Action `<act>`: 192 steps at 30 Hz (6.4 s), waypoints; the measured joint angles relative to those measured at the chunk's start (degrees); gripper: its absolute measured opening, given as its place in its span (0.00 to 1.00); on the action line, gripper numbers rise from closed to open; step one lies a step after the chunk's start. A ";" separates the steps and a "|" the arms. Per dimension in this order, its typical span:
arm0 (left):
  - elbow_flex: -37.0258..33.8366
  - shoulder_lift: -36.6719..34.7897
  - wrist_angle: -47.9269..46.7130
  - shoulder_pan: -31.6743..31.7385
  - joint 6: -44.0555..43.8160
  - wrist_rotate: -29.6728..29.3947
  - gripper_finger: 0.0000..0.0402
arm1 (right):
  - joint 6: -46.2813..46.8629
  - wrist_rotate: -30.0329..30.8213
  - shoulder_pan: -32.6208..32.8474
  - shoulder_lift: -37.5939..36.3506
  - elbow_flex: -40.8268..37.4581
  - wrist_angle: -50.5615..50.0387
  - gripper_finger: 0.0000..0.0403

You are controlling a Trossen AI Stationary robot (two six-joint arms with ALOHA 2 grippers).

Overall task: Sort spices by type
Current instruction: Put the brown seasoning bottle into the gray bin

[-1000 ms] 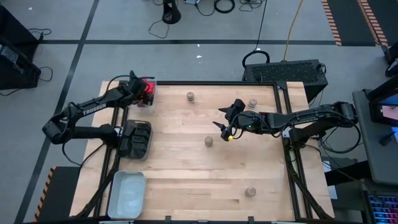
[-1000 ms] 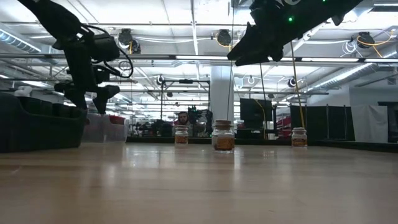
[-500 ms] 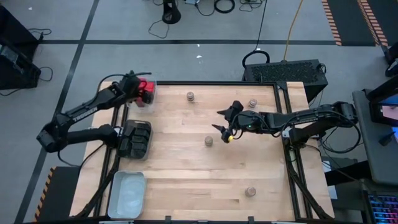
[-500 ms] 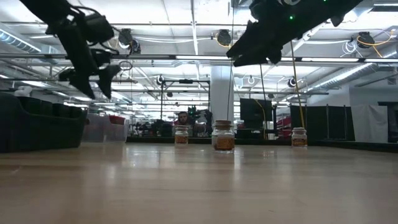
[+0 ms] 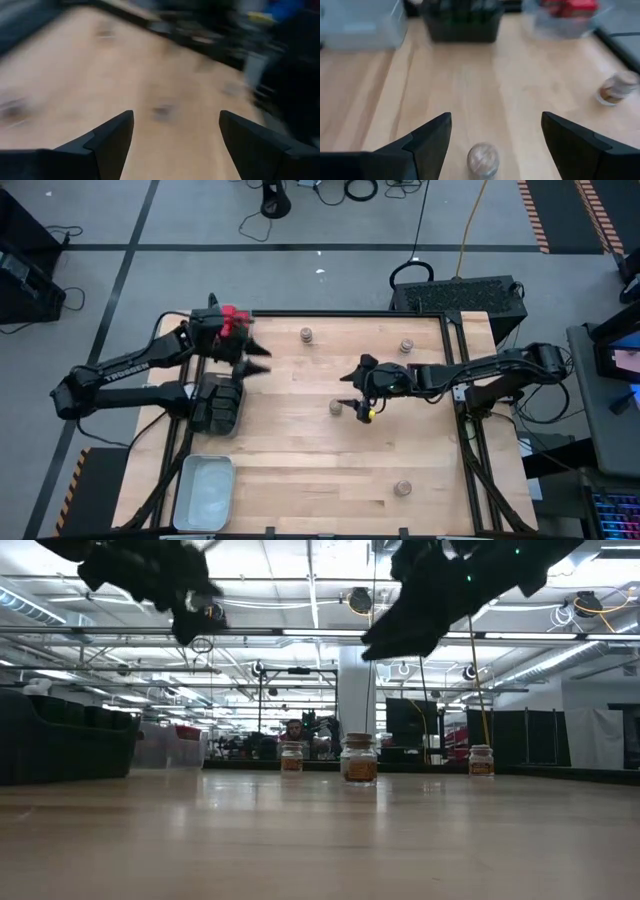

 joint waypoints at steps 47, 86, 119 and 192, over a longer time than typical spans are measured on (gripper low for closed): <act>-0.35 4.02 4.48 -24.31 2.55 -24.32 0.75 | -4.13 -3.08 0.00 19.61 0.02 4.85 0.64; -0.35 4.02 2.61 -24.38 3.85 -24.40 0.75 | 4.64 3.08 0.37 31.57 -10.82 39.60 0.50; -3.72 21.46 27.19 -28.03 4.74 -24.43 0.75 | 2.96 0.81 0.38 31.40 -10.36 47.64 0.38; 5.38 50.71 43.68 -26.28 12.37 -24.95 0.60 | 1.54 -0.27 0.37 31.35 -8.96 48.16 0.38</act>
